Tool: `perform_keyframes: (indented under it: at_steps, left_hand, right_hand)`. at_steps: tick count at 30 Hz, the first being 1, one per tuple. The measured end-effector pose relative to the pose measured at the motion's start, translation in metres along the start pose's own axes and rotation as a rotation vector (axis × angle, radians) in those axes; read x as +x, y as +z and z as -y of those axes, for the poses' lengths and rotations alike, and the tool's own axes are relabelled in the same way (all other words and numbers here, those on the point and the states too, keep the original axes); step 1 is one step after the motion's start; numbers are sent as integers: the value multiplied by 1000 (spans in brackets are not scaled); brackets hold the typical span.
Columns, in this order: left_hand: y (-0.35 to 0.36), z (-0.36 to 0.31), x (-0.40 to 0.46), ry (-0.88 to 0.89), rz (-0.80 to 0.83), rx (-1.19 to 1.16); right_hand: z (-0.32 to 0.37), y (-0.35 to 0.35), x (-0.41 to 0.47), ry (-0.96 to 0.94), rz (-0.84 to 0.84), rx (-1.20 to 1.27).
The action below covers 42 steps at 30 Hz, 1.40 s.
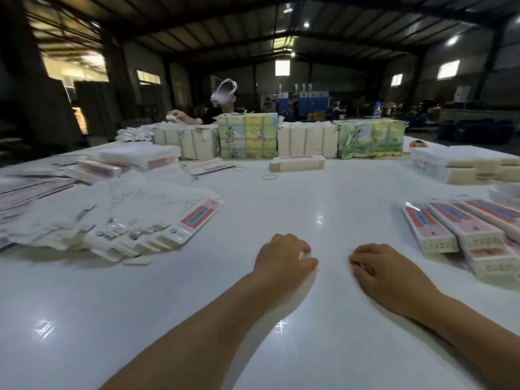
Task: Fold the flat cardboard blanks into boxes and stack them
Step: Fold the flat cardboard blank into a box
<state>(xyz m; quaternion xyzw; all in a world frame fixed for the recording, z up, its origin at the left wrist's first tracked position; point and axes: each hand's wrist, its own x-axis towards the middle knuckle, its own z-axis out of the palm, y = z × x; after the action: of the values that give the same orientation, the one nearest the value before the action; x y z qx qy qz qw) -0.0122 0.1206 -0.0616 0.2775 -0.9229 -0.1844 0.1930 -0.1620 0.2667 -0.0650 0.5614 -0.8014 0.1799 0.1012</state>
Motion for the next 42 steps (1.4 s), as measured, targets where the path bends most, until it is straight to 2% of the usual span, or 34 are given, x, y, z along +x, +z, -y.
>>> perform_keyframes:
  at_steps: [2, 4, 6, 8, 10, 12, 14, 19, 23, 28, 30, 33, 35, 36, 38, 40, 42]
  left_hand:
    - [-20, 9, 12, -77, 7, -94]
    - [-52, 34, 30, -180, -60, -58]
    - [-88, 72, 44, -343, -149, 144]
    - [-116, 114, 46, -584, -180, 369]
    - [-128, 148, 42, -782, -118, 476]
    - [-132, 173, 41, -857, -63, 504]
    - [-136, 190, 44, -879, -53, 469]
    - [-152, 208, 51, -836, -129, 164]
    - [-148, 202, 49, -825, -200, 329]
    - [-144, 178, 49, -787, -300, 683]
    - [-145, 164, 52, -713, -363, 576]
    - [-145, 130, 58, -534, -409, 215]
    - [-139, 95, 56, -418, -371, -139]
    - [-132, 76, 53, -363, -317, -299]
    - [-115, 41, 43, -276, -157, -450]
    - [-94, 16, 31, -226, -8, -493]
    - [-72, 3, 20, -231, 125, -517]
  right_hand:
    - [0, 1, 0, -7, 8, -5]
    - [1, 2, 1, -8, 15, -15]
    - [0, 1, 2, -6, 16, -26]
    - [2, 1, 2, -10, 12, -30]
    - [3, 1, 3, -6, 4, -30]
    - [5, 1, 3, 4, 11, -23]
    - [5, 0, 4, 9, 23, -22]
    - [7, -2, 3, 19, 37, -10]
    - [9, -4, 3, 27, 50, -16]
    - [9, -4, 1, 25, 52, -7]
    - [8, -2, 2, 23, 57, -9]
    - [3, 1, 5, 54, 65, 21]
    - [1, 0, 7, 129, -36, 194]
    - [1, -2, 9, 202, -133, 382]
    - [0, -14, 13, 442, -274, 881]
    - [-7, -25, 16, 697, -238, 1279]
    - [-10, -30, 13, 862, -98, 1470]
